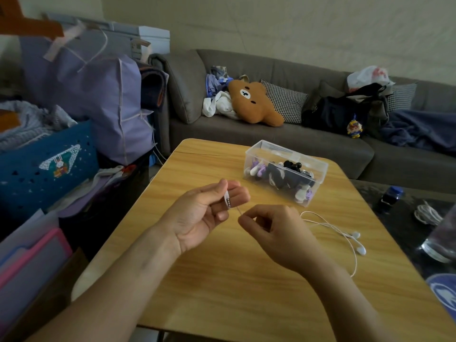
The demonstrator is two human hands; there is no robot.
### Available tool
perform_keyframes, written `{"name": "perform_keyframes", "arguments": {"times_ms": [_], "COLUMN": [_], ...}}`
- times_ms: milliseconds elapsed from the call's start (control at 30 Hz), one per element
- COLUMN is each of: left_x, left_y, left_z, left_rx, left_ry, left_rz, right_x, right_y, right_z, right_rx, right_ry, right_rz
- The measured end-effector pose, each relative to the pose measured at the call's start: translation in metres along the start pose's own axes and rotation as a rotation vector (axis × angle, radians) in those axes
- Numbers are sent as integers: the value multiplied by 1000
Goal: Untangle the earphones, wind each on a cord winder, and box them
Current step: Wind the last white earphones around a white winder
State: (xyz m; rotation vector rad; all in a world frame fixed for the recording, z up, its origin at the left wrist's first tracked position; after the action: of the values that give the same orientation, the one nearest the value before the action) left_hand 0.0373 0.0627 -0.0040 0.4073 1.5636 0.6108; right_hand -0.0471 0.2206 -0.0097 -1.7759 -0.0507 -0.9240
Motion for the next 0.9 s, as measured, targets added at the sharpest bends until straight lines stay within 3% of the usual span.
{"name": "perform_keyframes", "arguments": {"times_ms": [100,233,333,533,700,900], "left_x": [1,6,11,19,14,6], "left_y": [5,6,3,-7,-4,5], "left_z": [1,1,2,1,4,6], "left_rx": [58,-56,-33,-52,75,278], "left_ry": [27,154,171,104,-23,-161], "left_rz": [-58,-597,-812,-1293,-1290,-987], "right_x": [3,6,9,10,2,-3], "right_y": [10,18,13,-11,-31,-37], "right_z": [0,0,1,4,11,14], "right_rx": [50,125,141,-12,-137,-173], "right_ry": [-37,-70,-59,-49,-23,-35], "right_rz": [69,123,116,40,-121,-124]}}
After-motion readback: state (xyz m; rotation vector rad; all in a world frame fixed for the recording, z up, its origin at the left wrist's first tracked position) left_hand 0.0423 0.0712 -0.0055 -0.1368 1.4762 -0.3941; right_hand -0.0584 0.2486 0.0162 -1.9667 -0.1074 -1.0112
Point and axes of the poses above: each hand's wrist, its own z-axis away from the middle knuckle, its own y-axis out of the palm, x = y × z, the point moved 1 cm from there along -z, towards the middle knuckle, and after that the axes turned 11 degrees about x, right-handed, at the moved point
